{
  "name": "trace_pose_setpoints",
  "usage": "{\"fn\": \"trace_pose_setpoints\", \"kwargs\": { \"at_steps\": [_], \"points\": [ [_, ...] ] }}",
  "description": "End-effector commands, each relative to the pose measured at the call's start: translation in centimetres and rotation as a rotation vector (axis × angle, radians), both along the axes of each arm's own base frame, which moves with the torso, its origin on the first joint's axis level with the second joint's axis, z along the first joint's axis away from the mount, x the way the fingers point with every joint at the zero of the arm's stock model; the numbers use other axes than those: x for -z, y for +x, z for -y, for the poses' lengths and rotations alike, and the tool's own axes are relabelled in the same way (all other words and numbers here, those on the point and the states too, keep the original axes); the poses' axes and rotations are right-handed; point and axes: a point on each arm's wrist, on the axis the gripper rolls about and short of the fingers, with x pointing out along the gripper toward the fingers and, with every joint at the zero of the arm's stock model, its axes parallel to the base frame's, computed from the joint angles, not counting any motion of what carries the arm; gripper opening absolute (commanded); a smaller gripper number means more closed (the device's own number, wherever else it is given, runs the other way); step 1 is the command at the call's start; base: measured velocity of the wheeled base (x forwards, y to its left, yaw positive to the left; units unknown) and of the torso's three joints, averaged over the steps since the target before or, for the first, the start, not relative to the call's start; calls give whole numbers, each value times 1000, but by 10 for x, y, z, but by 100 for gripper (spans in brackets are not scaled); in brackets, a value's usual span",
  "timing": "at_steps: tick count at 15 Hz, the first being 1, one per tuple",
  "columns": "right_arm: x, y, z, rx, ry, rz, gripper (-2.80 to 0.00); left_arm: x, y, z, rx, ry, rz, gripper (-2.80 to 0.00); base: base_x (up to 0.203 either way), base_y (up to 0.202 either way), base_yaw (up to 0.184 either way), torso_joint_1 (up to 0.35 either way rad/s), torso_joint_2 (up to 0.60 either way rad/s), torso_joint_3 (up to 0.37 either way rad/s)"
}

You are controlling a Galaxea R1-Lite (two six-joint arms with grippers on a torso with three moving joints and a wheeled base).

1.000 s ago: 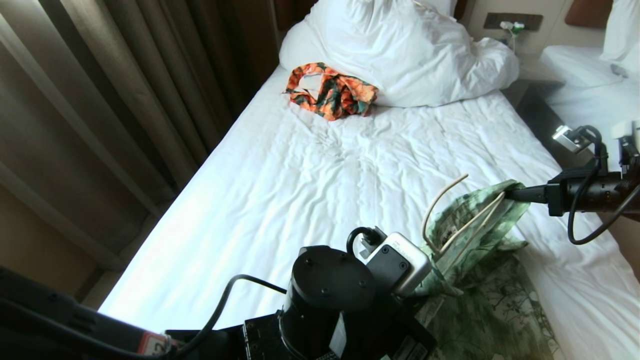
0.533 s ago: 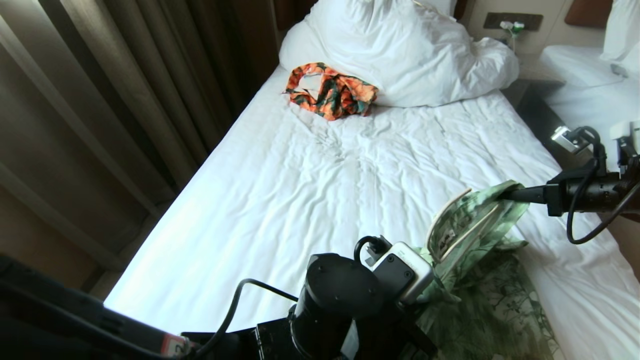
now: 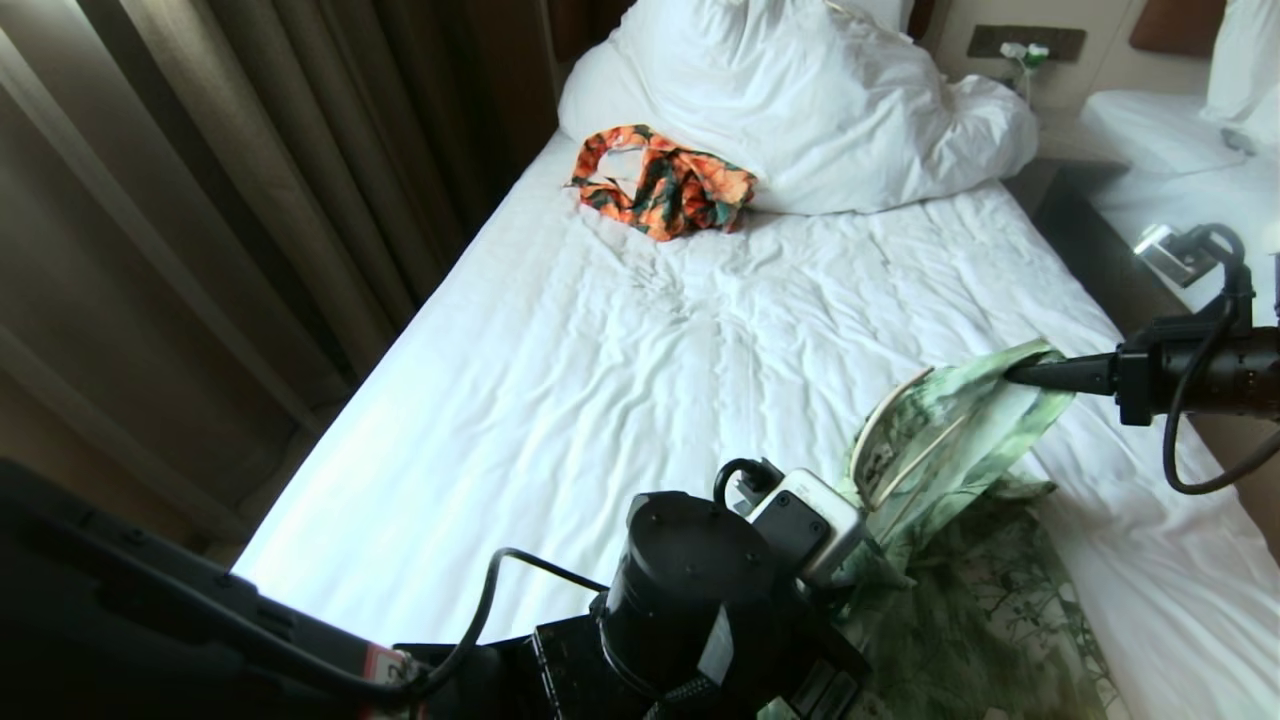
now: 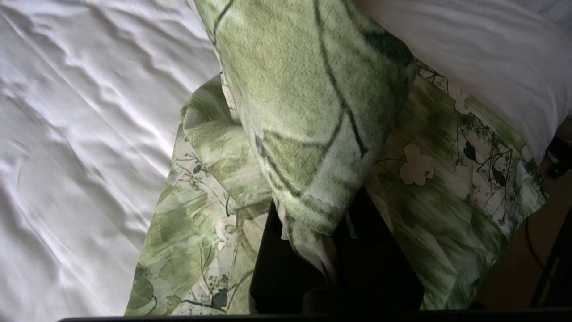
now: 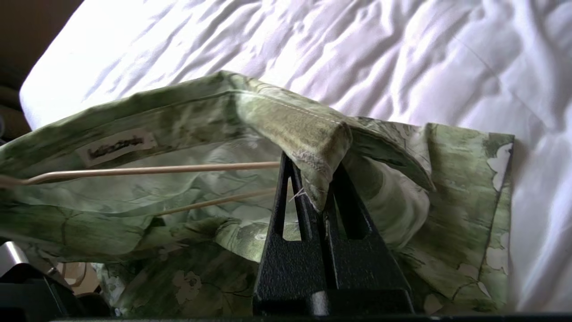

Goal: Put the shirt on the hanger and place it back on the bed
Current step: Hook the other side of the shirt onto the hanger

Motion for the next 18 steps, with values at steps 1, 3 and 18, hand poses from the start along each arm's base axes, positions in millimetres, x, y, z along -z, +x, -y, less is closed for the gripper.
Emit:
{"fn": "trace_pose_setpoints", "kwargs": {
  "at_steps": [1,3,18],
  "points": [
    [-16,-14,-9,-30,-4,48,-280,-8,5,3,-11,-34,11,-280,0,0,0,0,0,0],
    [-28,-29,-23,-76,-5,69,-280,-18,9,8,-17,-85,9,-280,0,0,0,0,0,0],
    [-73,-98,-52,-218,4,197,-280,-57,-5,34,110,-260,0,-280,0,0,0,0,0,0]
  ]
}}
